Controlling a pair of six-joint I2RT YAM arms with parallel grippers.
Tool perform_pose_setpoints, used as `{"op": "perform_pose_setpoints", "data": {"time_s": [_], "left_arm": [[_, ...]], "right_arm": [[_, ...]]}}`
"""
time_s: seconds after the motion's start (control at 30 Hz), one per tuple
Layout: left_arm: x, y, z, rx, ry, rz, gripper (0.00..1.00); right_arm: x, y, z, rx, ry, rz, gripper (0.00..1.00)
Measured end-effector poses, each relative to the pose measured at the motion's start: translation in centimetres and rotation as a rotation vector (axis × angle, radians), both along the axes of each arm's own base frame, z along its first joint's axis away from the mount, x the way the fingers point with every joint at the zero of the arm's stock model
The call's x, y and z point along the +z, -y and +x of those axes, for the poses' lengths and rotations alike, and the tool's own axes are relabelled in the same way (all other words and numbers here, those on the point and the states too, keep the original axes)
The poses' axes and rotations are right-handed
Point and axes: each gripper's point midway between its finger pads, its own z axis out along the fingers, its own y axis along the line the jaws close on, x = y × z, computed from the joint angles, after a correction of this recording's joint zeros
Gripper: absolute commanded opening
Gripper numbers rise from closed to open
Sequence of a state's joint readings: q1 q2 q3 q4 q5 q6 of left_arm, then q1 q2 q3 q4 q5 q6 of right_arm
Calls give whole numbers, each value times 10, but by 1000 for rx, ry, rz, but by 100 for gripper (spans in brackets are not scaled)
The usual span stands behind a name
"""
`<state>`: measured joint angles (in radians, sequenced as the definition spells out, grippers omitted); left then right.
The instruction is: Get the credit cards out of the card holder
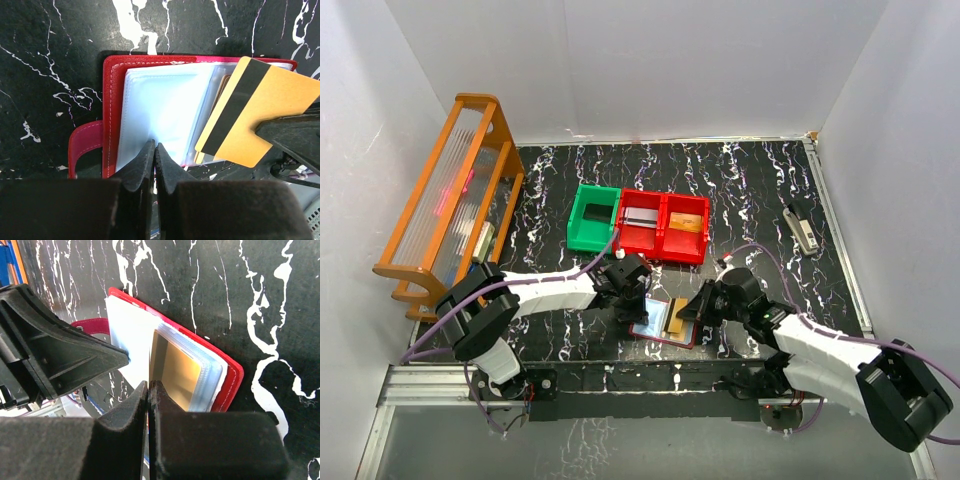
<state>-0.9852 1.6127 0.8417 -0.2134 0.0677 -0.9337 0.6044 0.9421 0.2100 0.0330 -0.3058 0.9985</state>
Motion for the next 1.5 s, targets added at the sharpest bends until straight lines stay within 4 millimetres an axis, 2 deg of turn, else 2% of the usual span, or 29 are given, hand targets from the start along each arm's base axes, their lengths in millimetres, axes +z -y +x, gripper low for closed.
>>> {"op": "perform_pose_setpoints", "data": {"time_s": [0.13,0.27,0.43,0.63,0.73,0.8,0.93,1.1,1.27,1.4,1.5], "left_arm": [[0,0,0,12,-5,-1,1],[0,-3,0,30,-6,-15,1],[0,-15,4,63,-13,-17,1],[-1,-33,10,111,-14,-13,1],[-1,-44,12,138,-16,-14,1],[0,-51,15,155,-19,-19,4],[2,-65,17,158,-5,-6,20],[22,-68,19,122,55,-38,35],[50,-66,23,100,134,-107,40],[55,-68,22,86,147,-108,38],[54,-73,20,78,144,-83,44]], "right_arm": [[-6,-1,-1,17,-15,-12,0],[-3,-5,3,40,-2,-19,0],[8,-11,13,72,53,-30,0],[35,-21,32,125,180,-37,0],[43,-23,36,148,230,-47,0],[44,-21,36,157,256,-59,0],[54,-17,37,162,324,-76,0],[79,-13,42,157,458,-77,0],[91,-9,45,151,530,-84,0],[94,-8,46,153,550,-88,0],[94,-8,46,154,551,-88,0]]}}
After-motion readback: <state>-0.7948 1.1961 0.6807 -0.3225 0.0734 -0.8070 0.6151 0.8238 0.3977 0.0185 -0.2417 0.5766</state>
